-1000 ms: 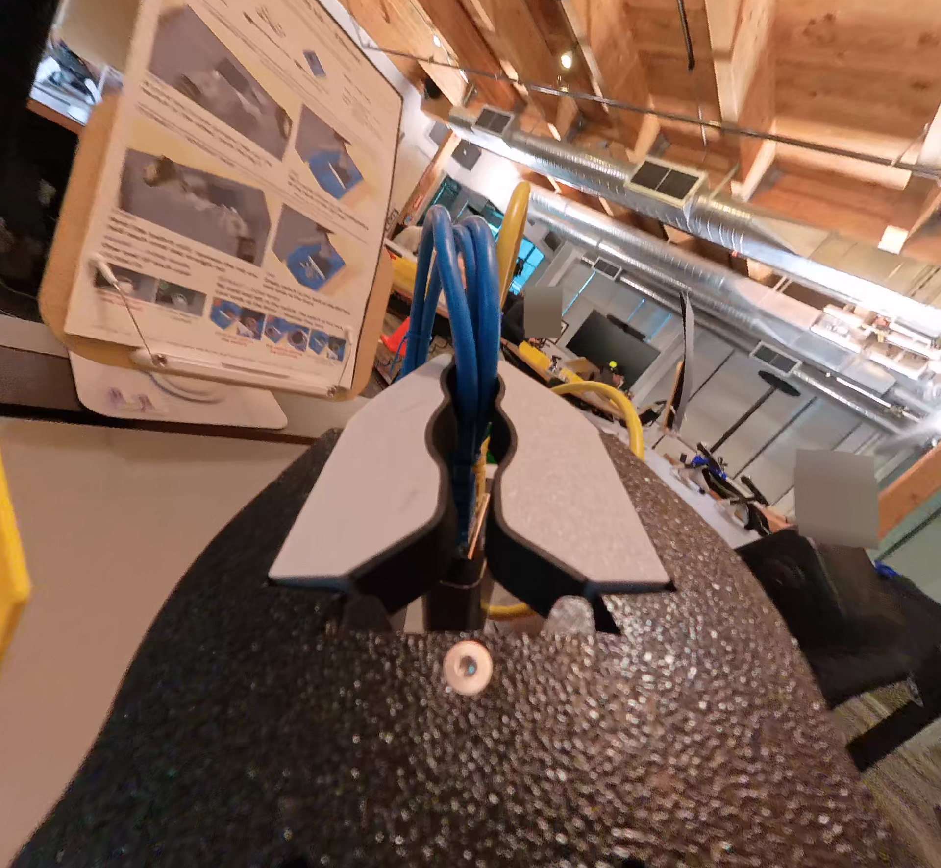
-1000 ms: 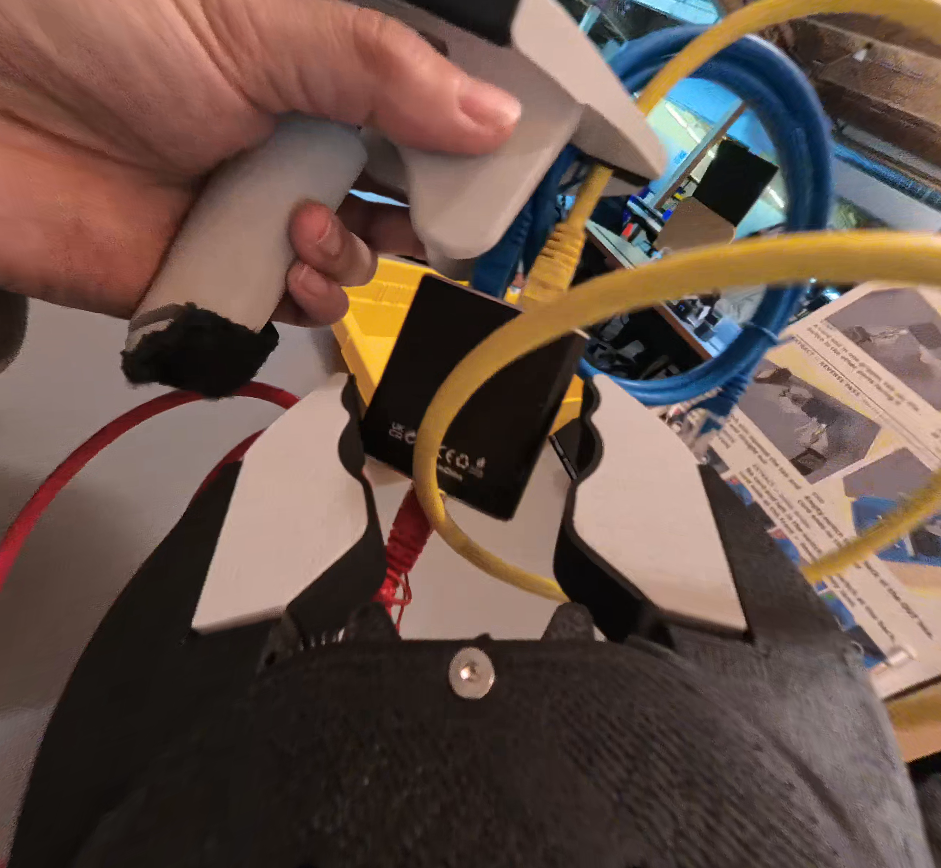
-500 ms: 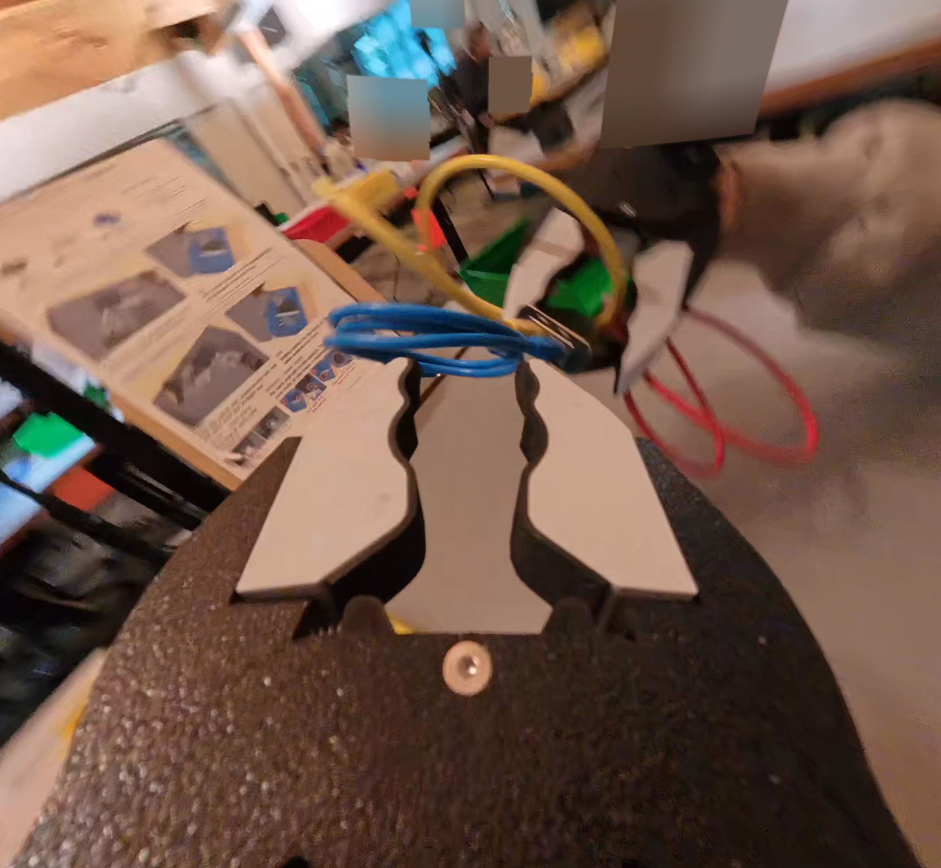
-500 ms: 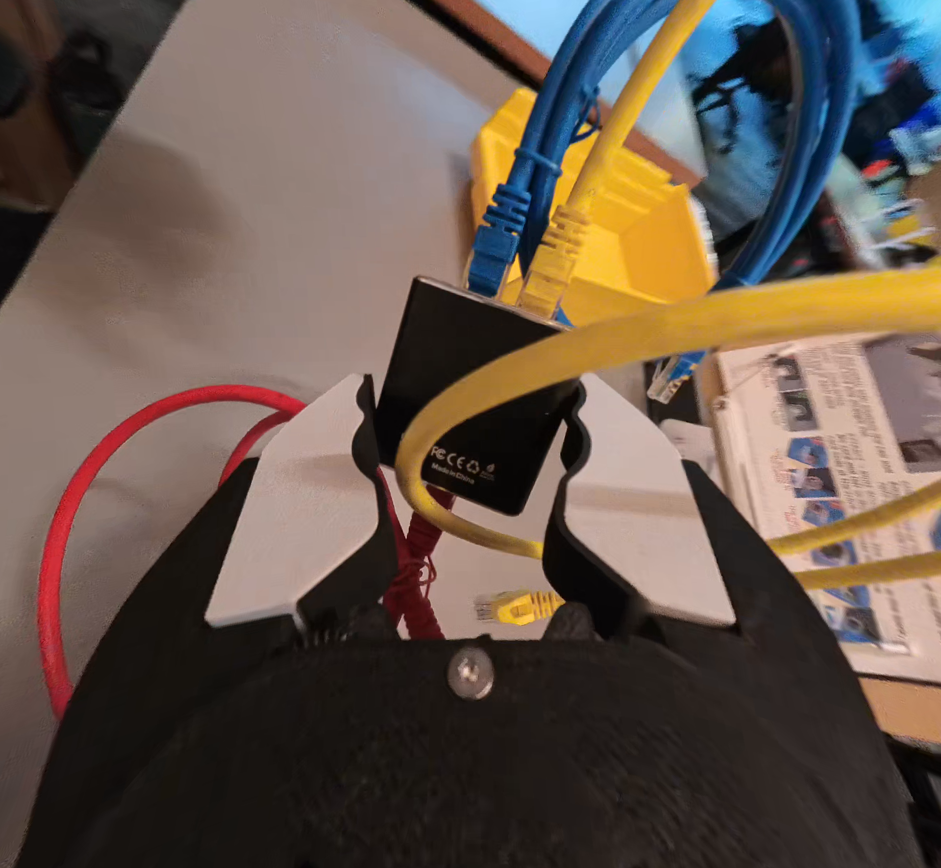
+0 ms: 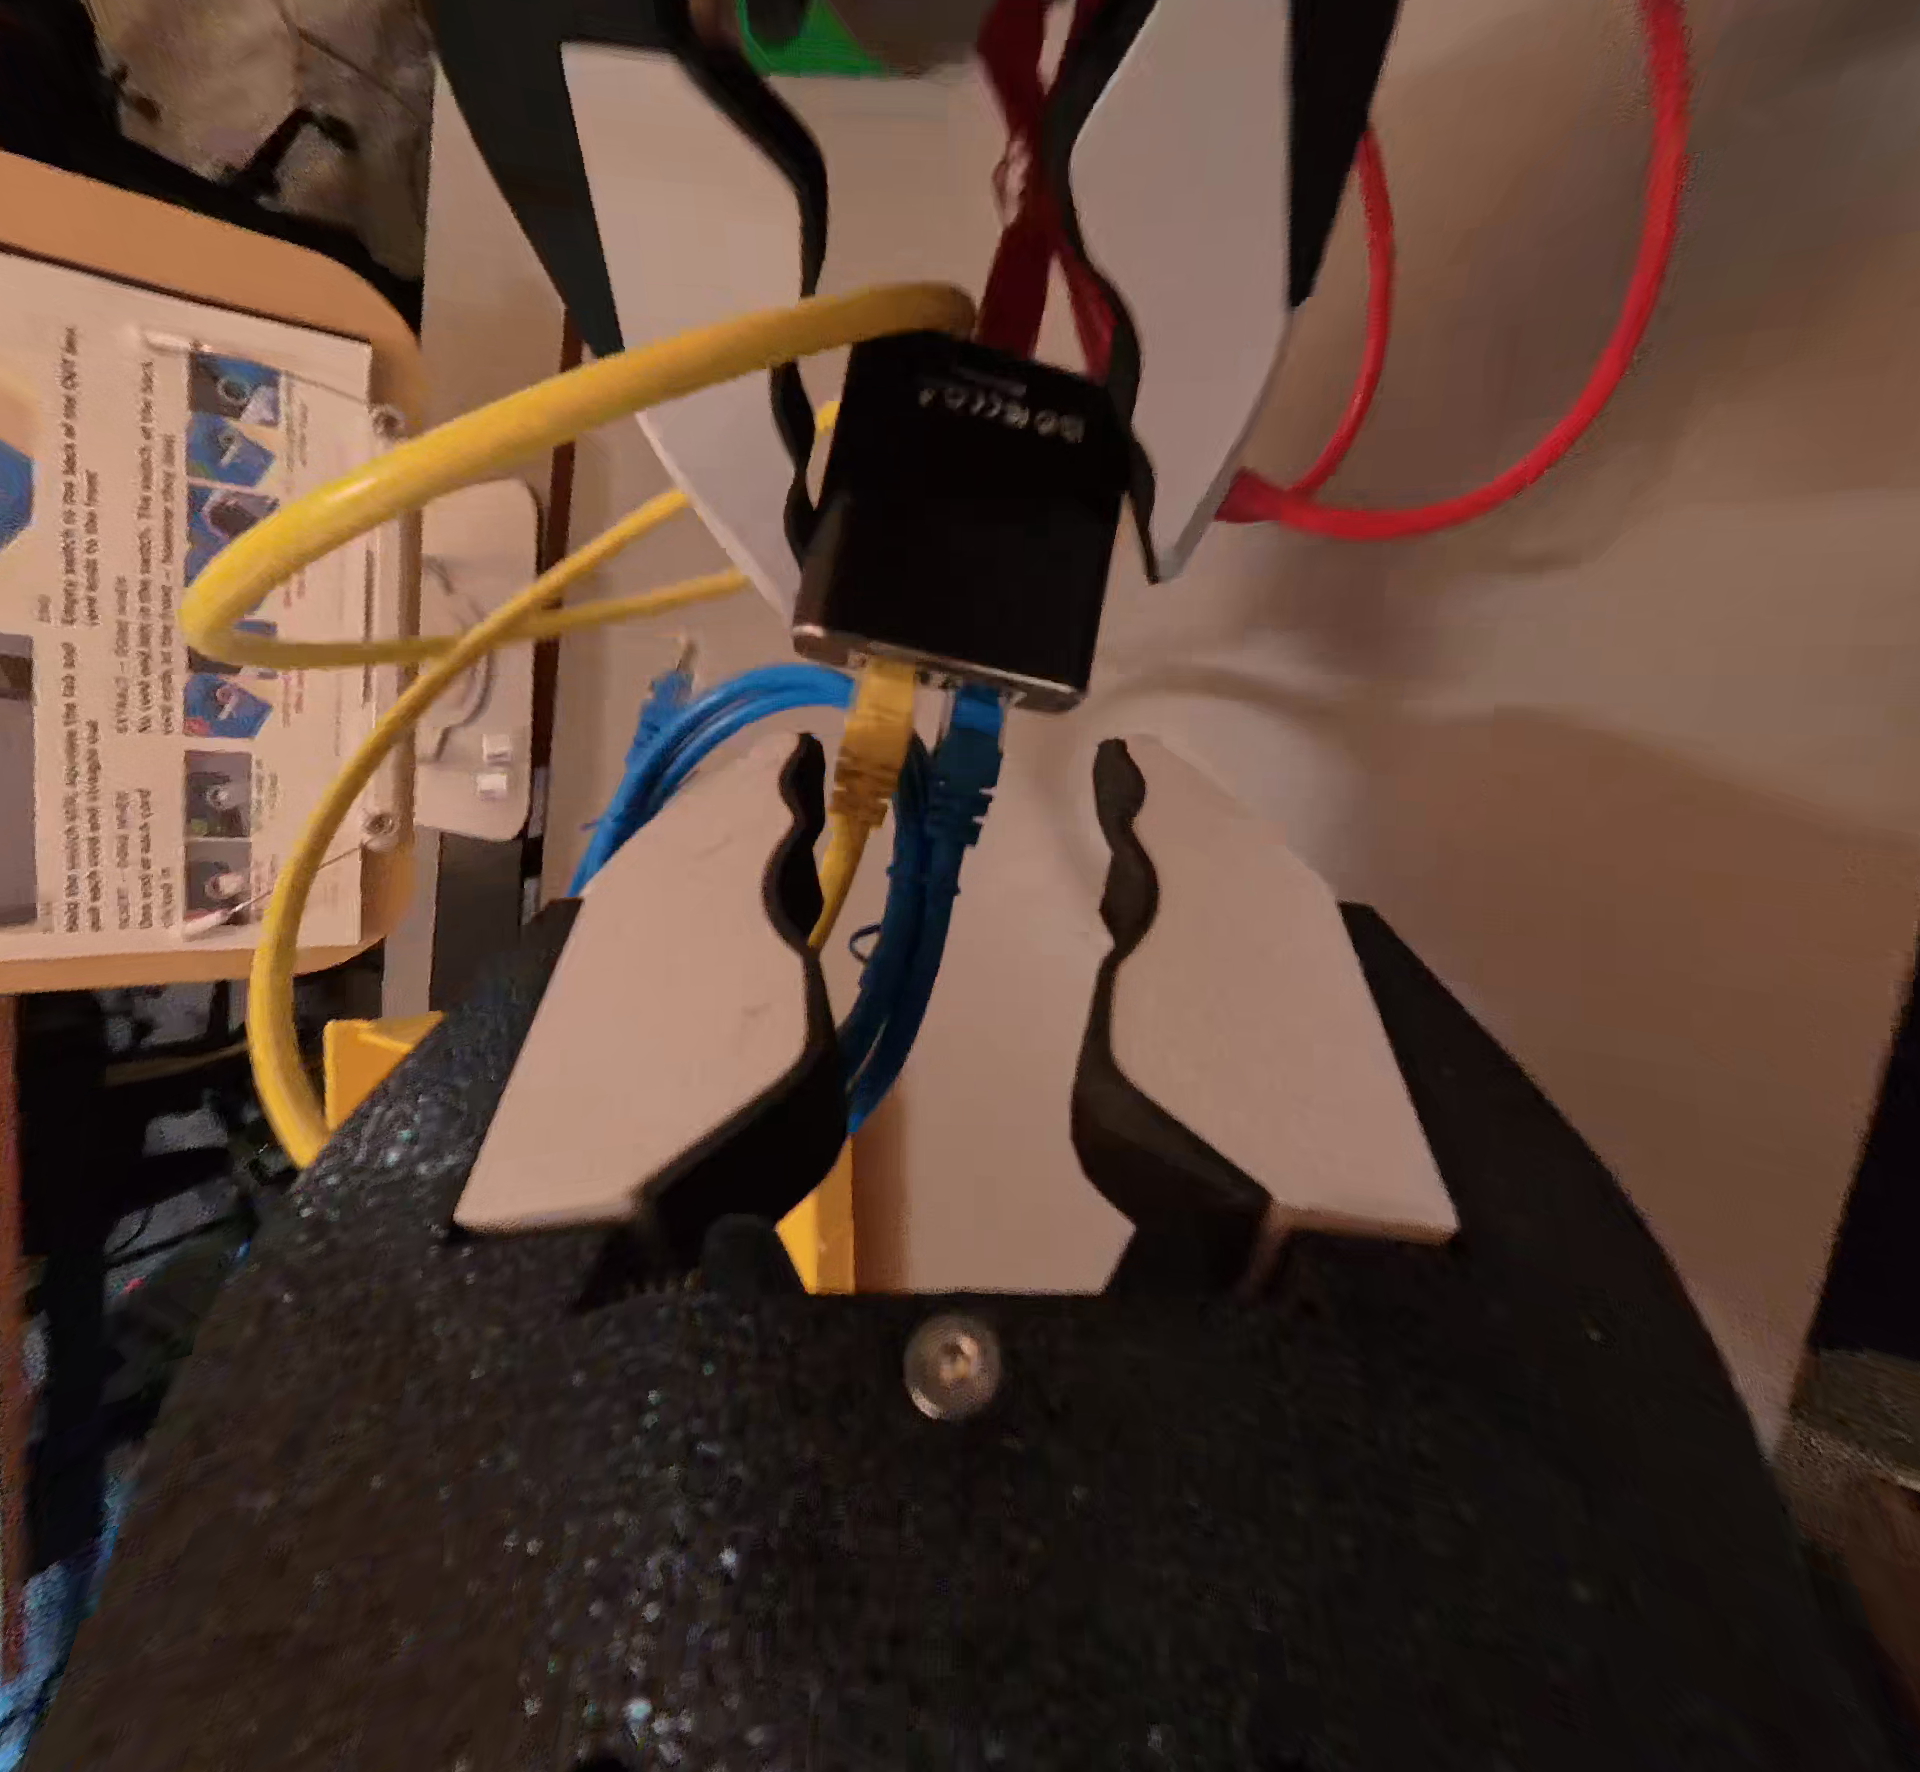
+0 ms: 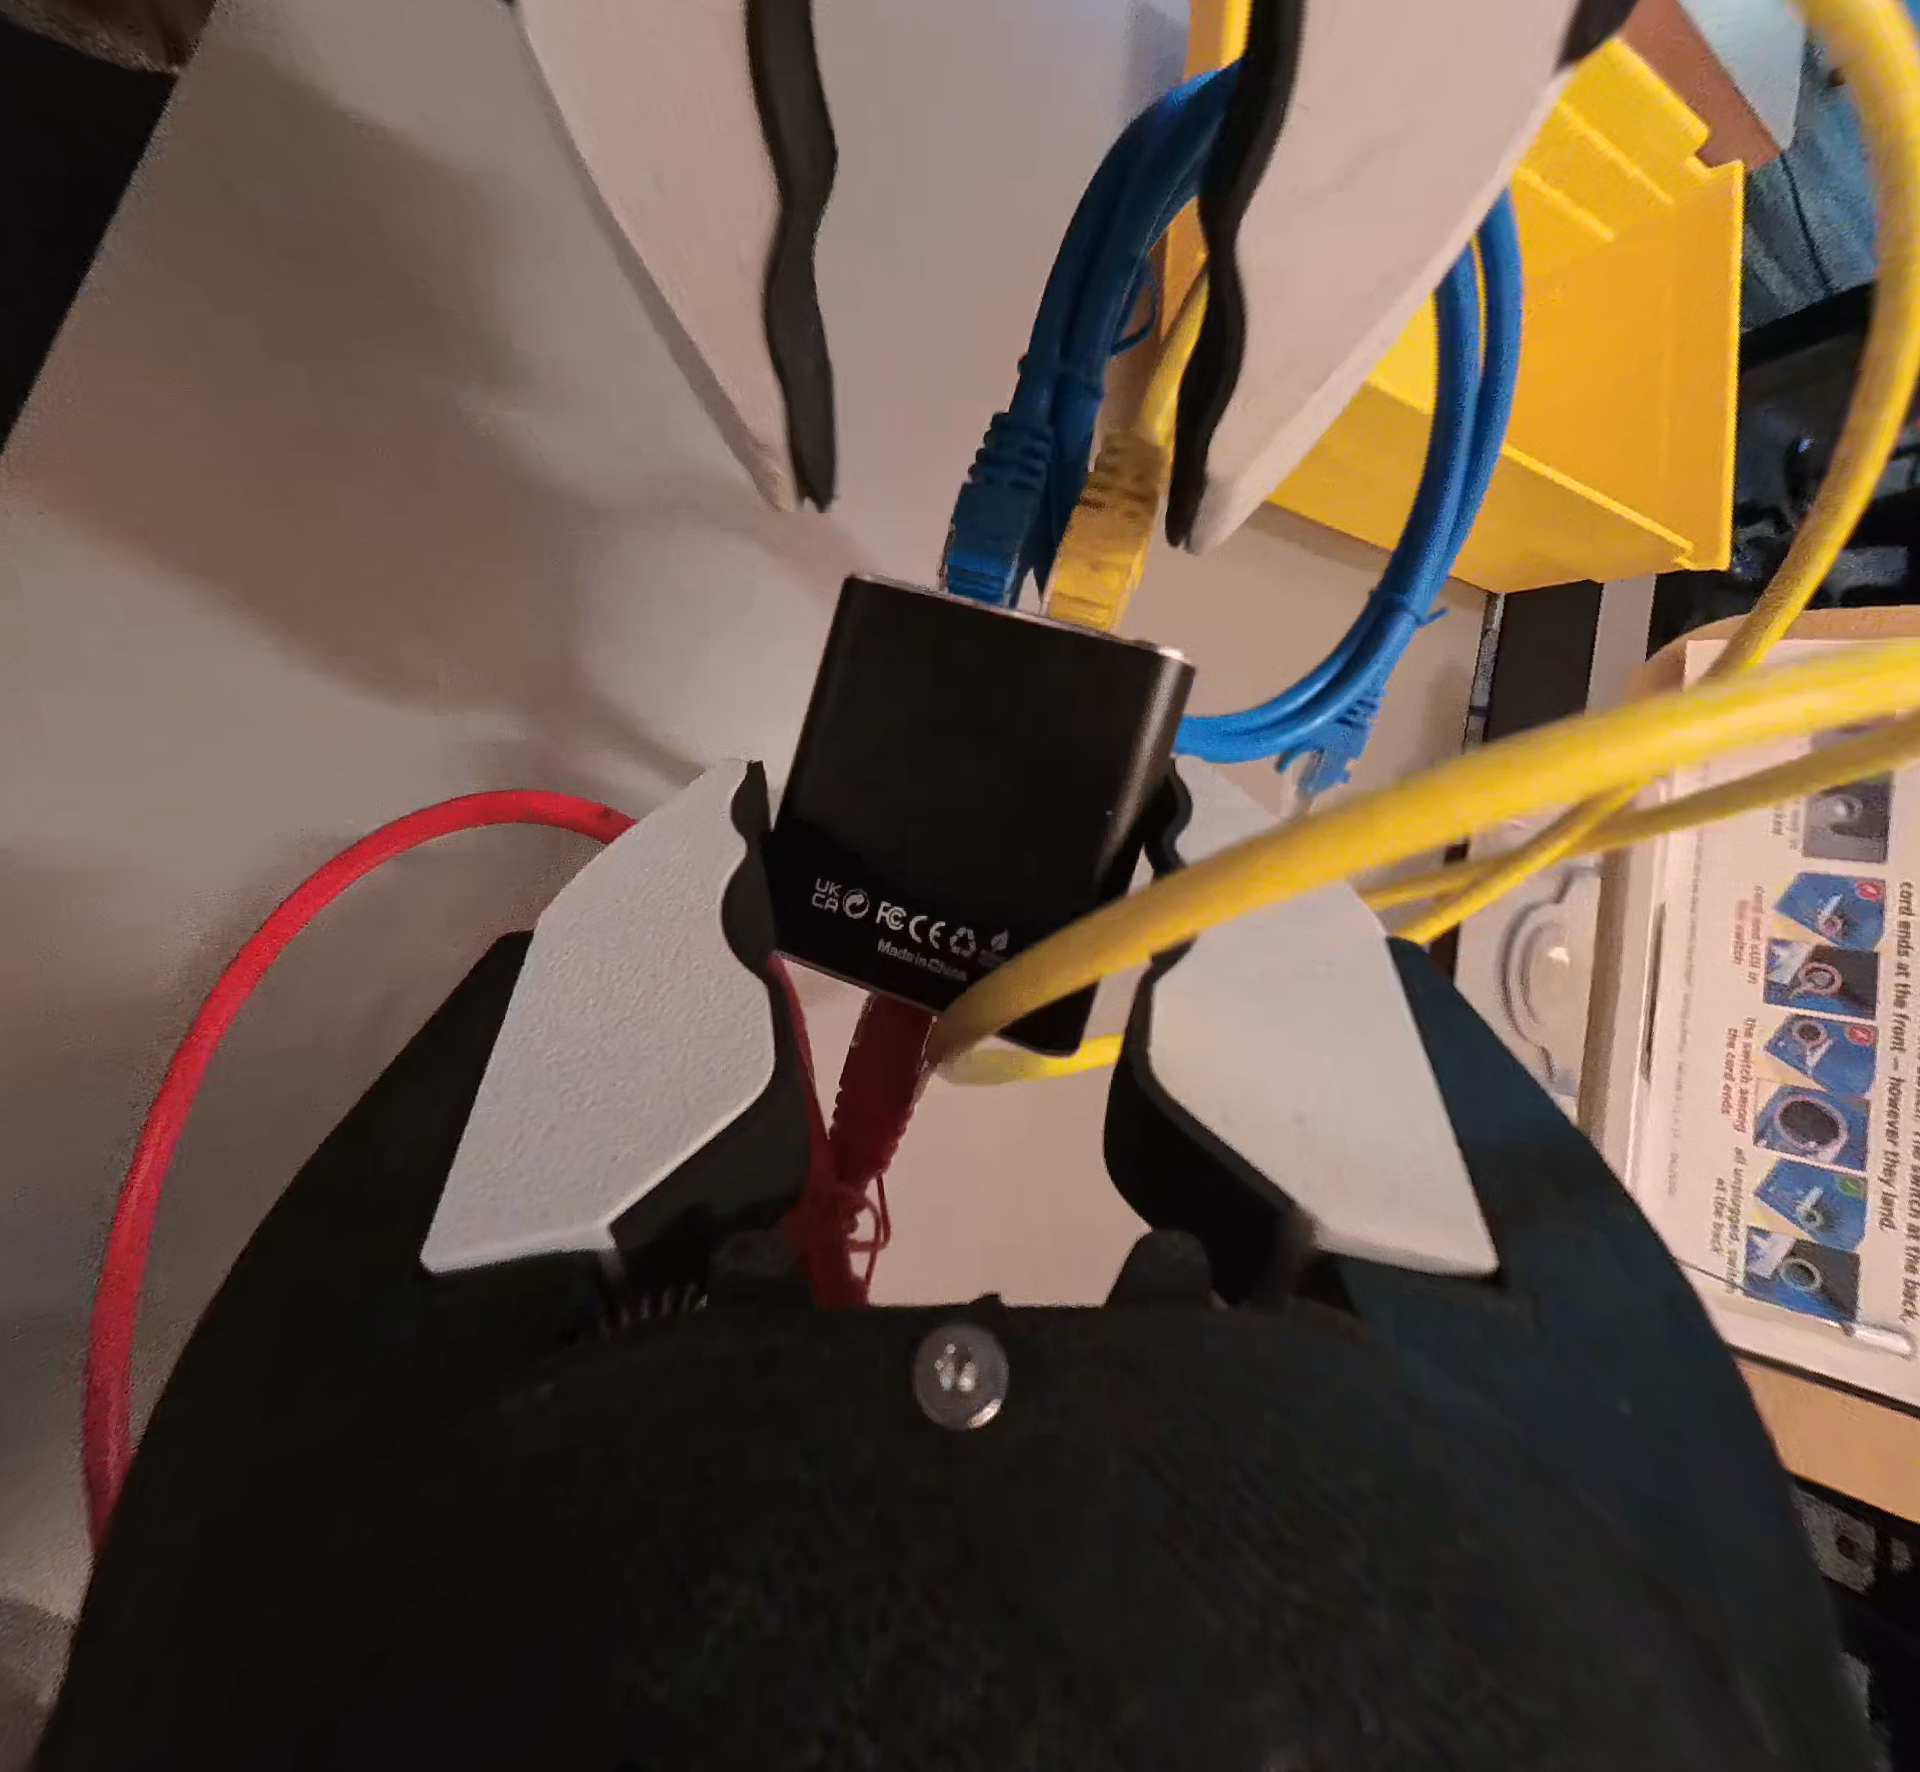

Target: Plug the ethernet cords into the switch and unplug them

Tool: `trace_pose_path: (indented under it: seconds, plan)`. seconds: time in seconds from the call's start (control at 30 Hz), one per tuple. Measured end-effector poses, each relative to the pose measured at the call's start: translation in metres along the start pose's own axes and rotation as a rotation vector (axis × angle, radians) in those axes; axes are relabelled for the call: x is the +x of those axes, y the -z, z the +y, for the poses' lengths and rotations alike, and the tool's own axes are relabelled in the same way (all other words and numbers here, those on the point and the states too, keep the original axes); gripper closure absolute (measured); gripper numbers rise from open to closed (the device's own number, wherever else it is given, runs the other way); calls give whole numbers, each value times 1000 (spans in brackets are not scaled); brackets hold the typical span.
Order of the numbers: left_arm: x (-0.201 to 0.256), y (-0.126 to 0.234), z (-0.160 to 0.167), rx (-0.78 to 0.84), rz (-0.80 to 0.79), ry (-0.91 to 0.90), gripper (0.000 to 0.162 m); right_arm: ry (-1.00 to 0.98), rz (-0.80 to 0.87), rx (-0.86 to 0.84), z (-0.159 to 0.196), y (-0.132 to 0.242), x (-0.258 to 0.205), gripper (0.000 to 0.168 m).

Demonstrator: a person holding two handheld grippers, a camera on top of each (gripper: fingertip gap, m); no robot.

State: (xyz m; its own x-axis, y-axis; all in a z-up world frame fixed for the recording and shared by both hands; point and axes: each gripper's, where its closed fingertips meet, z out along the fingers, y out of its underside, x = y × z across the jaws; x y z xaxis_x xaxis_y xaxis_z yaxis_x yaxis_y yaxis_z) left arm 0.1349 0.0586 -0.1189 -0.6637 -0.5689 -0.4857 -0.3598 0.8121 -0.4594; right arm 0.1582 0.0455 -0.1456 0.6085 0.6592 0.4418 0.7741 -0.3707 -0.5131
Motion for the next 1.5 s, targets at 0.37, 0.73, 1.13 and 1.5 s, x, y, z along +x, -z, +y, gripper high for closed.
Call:
trace_pose_path:
  seconds: [0.37,0.73,1.13,1.5]
  plan:
    - [-6,-46,5,69,-177,-115,132,56,-22,-93,17,-1,-4,99]
    - [-21,-33,18,277,-79,236,134,-14,438,235,-9,104,43,103]
    - [-47,-28,14,486,-69,488,134,-853,544,794,-37,81,-14,133]
    - [-61,-54,2,555,-39,572,134,-1206,325,976,-27,4,-30,129]
